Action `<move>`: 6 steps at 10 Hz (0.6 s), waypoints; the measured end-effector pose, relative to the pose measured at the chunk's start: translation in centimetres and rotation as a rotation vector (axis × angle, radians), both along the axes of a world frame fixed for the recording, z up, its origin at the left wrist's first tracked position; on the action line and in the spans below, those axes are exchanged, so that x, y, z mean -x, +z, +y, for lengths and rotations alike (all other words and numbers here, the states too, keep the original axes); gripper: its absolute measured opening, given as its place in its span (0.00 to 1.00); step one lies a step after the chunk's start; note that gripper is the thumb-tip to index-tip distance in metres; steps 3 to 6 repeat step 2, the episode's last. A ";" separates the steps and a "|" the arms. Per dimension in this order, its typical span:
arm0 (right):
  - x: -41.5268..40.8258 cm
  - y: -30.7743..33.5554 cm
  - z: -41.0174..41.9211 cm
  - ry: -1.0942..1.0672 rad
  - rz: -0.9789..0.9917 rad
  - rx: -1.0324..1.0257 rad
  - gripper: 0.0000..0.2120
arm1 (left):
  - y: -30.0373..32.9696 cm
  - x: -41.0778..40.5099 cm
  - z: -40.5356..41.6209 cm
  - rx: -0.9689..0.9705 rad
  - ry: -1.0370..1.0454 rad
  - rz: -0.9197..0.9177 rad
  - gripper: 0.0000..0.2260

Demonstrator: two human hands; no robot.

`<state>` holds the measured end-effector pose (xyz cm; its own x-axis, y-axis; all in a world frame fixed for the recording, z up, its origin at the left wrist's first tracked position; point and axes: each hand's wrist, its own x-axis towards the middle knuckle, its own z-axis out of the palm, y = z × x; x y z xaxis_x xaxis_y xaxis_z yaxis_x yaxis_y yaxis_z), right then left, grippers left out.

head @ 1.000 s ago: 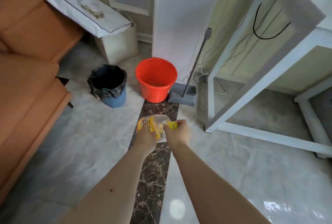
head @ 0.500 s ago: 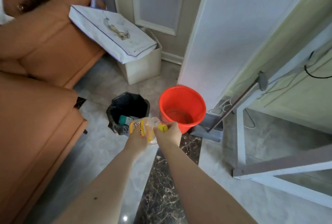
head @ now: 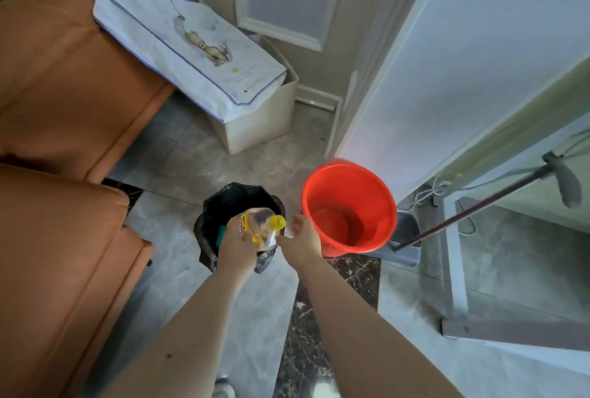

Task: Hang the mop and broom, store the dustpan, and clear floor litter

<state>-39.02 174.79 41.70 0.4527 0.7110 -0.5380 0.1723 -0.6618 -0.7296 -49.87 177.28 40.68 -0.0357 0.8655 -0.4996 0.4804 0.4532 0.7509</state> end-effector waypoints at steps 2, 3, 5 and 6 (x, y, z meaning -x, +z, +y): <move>0.3 -1.4 0.9 -0.102 0.027 0.135 0.16 | -1.7 1.1 1.9 0.100 -0.115 0.061 0.20; 0.3 -1.4 0.9 -0.102 0.027 0.135 0.16 | -1.7 1.1 1.9 0.100 -0.115 0.061 0.20; 0.3 -1.4 0.9 -0.102 0.027 0.135 0.16 | -1.7 1.1 1.9 0.100 -0.115 0.061 0.20; 0.3 -1.4 0.9 -0.102 0.027 0.135 0.16 | -1.7 1.1 1.9 0.100 -0.115 0.061 0.20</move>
